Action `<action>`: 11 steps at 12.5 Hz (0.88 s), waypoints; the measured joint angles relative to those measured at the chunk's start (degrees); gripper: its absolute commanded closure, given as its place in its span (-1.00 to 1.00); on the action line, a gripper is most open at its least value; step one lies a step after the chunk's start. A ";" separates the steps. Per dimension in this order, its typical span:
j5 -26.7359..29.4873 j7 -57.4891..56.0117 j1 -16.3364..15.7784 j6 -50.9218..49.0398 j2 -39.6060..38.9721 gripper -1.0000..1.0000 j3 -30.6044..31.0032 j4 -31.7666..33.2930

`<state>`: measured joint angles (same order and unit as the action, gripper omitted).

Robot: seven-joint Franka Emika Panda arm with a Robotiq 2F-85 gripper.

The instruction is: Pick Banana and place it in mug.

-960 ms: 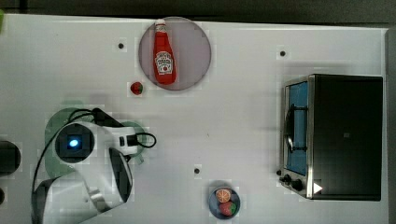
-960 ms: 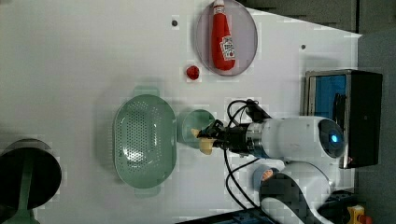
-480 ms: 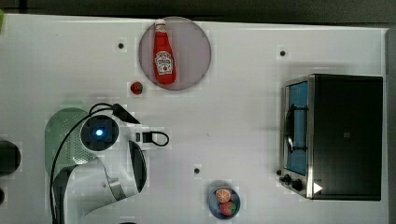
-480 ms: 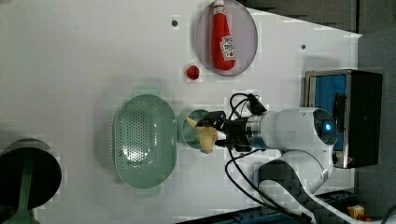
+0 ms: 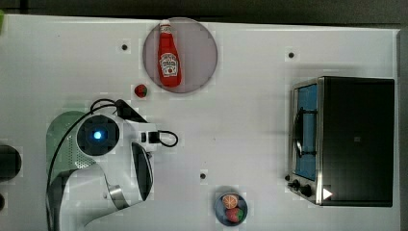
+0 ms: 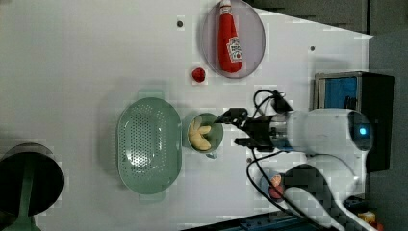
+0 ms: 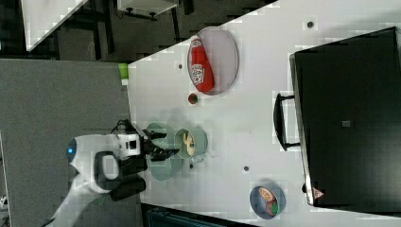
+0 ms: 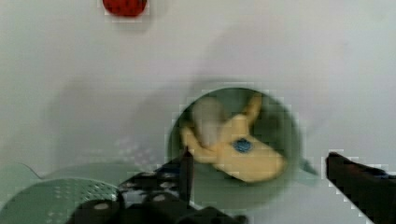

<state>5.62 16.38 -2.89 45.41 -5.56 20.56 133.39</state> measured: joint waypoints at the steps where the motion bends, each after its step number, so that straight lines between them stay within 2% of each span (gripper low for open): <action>1: 0.20 -0.18 -0.15 -6.80 2.43 -1.00 -1.06 -2.13; 4: 0.00 -2.36 0.39 -20.65 8.71 -1.00 -5.25 -12.20; 8: -4.73 -10.95 1.34 -36.37 15.19 -1.00 -15.59 -24.62; 11: -7.01 -16.14 1.95 -41.01 17.32 -1.00 -23.30 -30.89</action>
